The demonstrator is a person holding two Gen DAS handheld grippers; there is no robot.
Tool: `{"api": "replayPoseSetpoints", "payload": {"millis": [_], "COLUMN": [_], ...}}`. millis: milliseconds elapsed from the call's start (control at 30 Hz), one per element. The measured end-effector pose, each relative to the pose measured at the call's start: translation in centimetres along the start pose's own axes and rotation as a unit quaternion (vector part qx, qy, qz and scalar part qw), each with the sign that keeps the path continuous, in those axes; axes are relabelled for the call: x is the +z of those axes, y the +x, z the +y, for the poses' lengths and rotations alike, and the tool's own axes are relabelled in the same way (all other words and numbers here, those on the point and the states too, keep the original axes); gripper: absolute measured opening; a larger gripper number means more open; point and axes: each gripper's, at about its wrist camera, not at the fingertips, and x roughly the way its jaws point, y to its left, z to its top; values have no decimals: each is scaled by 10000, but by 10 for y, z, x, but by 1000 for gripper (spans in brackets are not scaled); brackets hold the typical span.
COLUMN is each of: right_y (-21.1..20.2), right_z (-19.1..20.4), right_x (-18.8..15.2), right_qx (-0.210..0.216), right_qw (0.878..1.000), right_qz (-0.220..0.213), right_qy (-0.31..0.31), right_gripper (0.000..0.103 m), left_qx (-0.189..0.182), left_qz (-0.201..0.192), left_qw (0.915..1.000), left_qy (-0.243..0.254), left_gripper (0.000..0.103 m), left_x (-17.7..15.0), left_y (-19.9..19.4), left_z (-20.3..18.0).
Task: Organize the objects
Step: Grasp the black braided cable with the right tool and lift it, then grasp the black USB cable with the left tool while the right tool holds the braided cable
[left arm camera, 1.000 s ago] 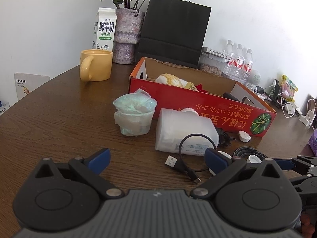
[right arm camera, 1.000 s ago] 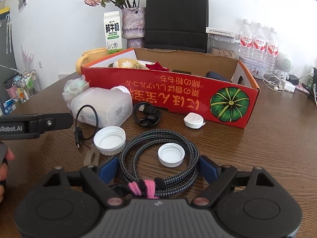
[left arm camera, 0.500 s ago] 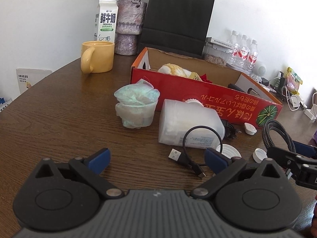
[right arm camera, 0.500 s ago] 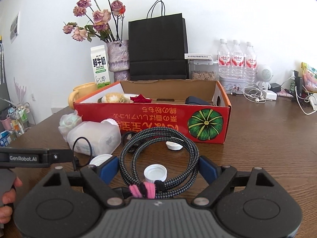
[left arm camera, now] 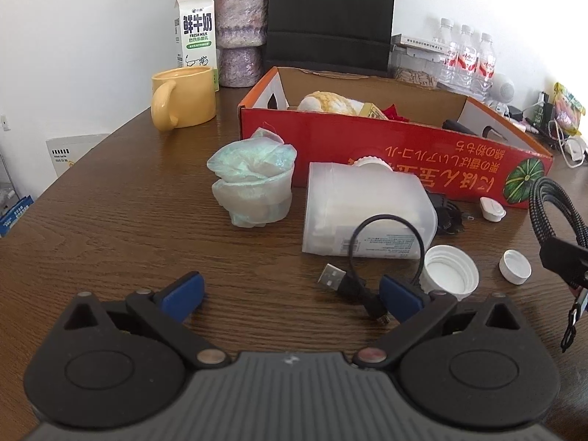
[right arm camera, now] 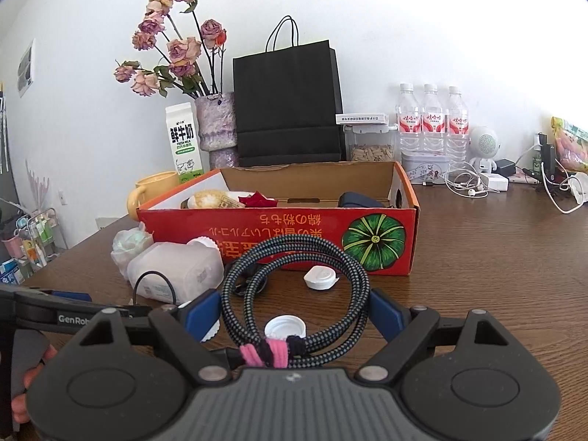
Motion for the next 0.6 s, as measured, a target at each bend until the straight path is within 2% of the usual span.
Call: {"api": "replayPoseSetpoints", "payload": {"millis": [600], "right_y": [-3], "right_z": [0], "right_x": [-1], "right_qx": [46], "right_qw": [10000], "right_qz": [-19], "right_qy": [31], "right_gripper": [86], "left_qx": [90], "left_qz": [5], "left_qw": [9999], "left_qy": [-101], "left_gripper": [103], "left_x": [1], "left_y": [1], "left_z": [-2]}}
